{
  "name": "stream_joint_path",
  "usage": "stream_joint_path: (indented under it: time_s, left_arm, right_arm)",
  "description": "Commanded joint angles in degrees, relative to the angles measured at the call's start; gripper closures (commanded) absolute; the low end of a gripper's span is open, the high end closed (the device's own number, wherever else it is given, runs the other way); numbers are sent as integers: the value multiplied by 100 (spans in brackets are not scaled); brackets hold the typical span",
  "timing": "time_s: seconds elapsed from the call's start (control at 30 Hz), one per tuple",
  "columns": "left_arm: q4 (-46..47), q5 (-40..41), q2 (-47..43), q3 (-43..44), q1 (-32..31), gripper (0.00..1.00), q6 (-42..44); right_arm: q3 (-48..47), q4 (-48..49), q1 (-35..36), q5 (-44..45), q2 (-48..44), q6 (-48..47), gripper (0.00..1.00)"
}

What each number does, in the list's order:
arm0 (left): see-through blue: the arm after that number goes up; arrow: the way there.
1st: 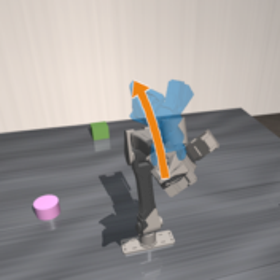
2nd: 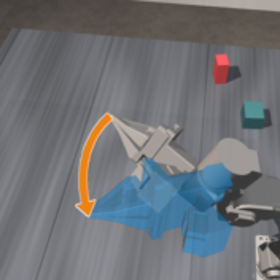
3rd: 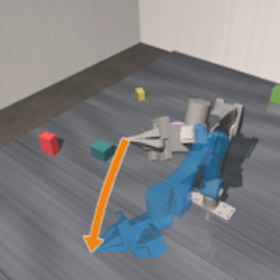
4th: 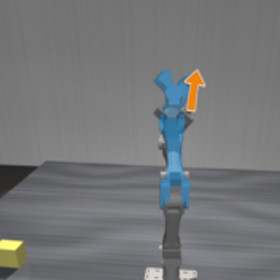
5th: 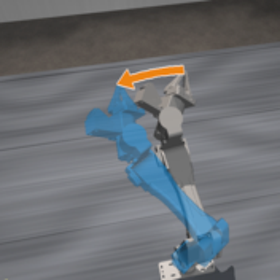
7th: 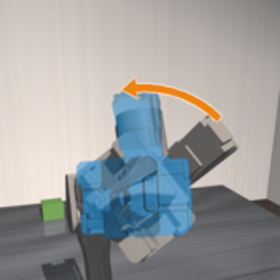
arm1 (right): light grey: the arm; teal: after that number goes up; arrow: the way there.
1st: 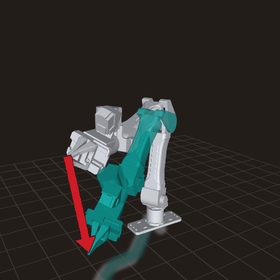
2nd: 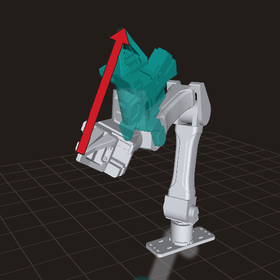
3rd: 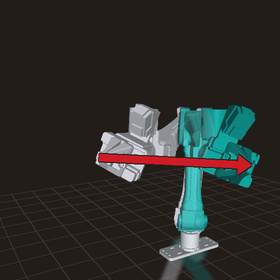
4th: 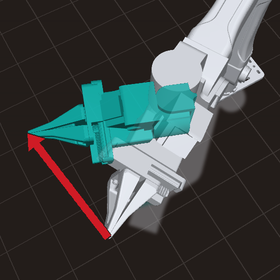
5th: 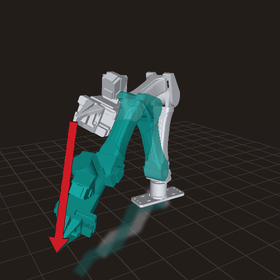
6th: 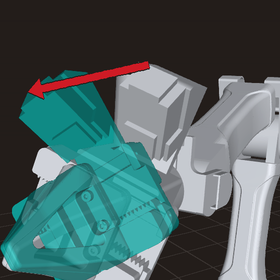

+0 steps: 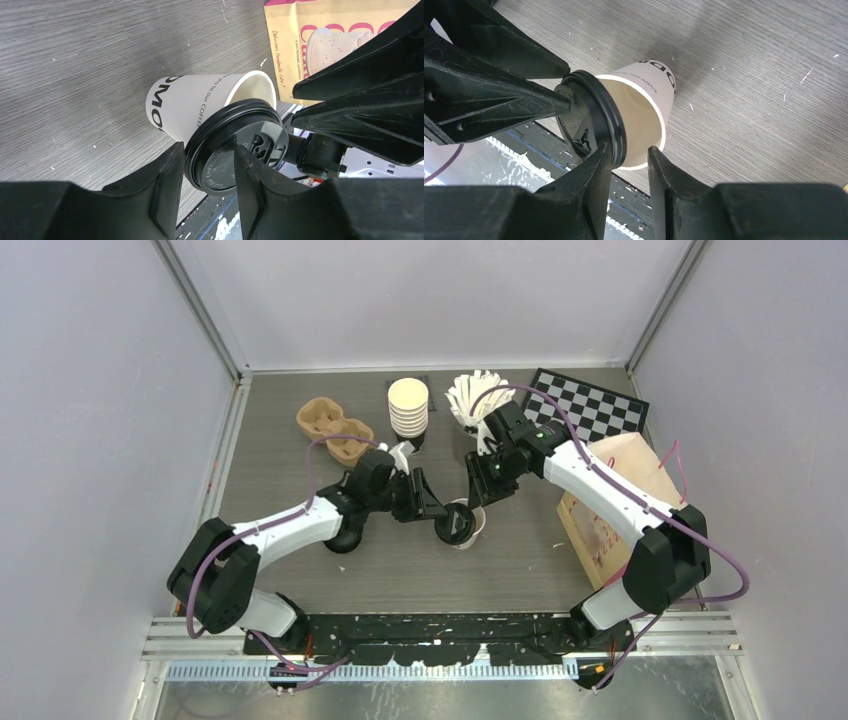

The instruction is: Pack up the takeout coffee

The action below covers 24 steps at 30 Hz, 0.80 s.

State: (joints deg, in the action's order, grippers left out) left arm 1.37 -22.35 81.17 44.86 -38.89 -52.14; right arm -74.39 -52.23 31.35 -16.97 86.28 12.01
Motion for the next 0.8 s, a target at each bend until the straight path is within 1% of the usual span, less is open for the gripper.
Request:
stream_joint_path:
  time_s: [0.0,0.07,0.37,0.53,0.67,0.77]
  left_arm:
    - [358,-162,89,215,-38,59,38]
    - [400,-180,101,229,-54,61,31]
    - [481,-237,97,294,-101,63,-46]
    - [479,-210,110,345,-127,63,-77]
    - [470,-161,161,395,-143,63,-77]
    - [461,-149,226,447,-147,63,-69]
  right_arm:
    - [-6,113,-30,167,-23,-5,63]
    - [-5,114,-24,151,-24,2,64]
    - [-126,57,-24,185,-173,122,64]
    - [-126,7,-26,187,-324,205,60]
    - [-94,-70,-30,356,-475,265,52]
    - [-96,-144,-25,413,-578,241,52]
